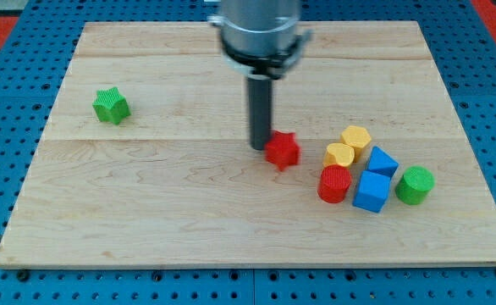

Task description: Move the green star towards the red star

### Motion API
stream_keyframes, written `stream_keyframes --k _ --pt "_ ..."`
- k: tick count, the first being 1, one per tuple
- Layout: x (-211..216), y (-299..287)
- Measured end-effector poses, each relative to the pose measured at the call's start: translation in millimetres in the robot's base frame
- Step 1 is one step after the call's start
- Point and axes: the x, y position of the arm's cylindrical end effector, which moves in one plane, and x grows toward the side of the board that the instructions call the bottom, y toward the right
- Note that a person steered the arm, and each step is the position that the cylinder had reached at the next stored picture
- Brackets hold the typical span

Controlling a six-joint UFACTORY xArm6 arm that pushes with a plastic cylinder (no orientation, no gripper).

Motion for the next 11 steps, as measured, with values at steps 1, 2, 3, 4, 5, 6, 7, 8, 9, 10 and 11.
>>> stream_keyframes --k 1,2,3,4,5,6,7,8,9,10,11 --pt "6.3 -12.2" --pt "-29.9 -94.1" --pt "-116.7 -158.6" --pt "-148.5 -233.3" --pt "-83.6 -246.1" --pt "-32.2 -198.9" --pt "-17.4 -197.6" --pt "-42.5 -266.6" --pt "5.9 -248.2" --pt "34.2 -170.8" --pt "40.3 -109.7"
